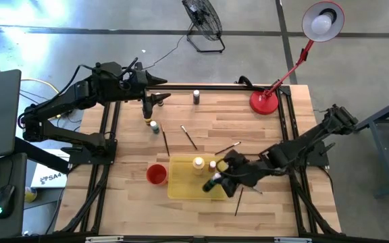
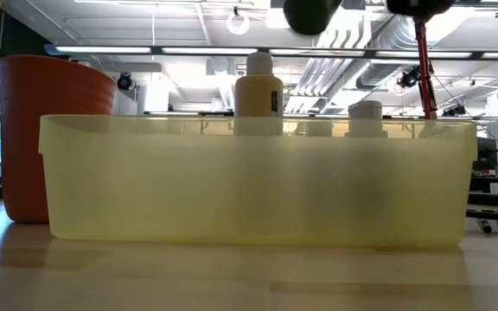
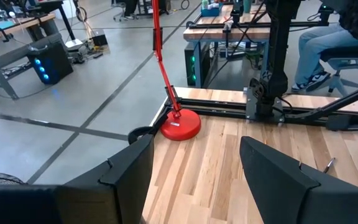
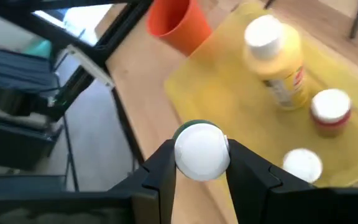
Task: Pick & Place Paint Supplies
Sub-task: Put the green paint bottle into the yellow bin
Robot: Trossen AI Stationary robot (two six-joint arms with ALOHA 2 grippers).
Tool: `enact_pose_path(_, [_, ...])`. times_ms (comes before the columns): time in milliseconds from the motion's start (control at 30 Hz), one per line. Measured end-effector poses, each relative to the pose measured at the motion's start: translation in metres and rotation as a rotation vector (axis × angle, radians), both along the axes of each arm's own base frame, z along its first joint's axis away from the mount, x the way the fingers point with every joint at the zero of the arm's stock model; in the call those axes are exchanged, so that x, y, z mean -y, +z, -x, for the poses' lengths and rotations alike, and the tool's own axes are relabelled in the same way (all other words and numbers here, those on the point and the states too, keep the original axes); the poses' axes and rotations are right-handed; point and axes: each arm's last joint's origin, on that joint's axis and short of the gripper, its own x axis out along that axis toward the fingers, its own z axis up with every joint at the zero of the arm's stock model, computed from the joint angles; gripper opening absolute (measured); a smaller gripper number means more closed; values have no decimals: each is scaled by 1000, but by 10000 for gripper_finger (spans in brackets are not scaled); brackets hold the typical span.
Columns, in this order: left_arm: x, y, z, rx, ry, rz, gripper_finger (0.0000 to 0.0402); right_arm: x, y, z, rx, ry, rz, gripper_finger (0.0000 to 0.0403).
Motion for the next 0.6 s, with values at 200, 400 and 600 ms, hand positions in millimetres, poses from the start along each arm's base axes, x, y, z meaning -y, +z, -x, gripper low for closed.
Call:
enact_pose_path(200, [0, 0, 0, 0, 0, 0, 232, 5, -23, -19, -80, 32, 15, 107])
enact_pose_path(400, [0, 0, 0, 0, 0, 0, 232, 4, -52, -34, -173, 55, 45, 107])
enact_pose_path(600, [0, 0, 0, 0, 0, 0, 232, 8, -62, -42, -189, 42, 96, 107])
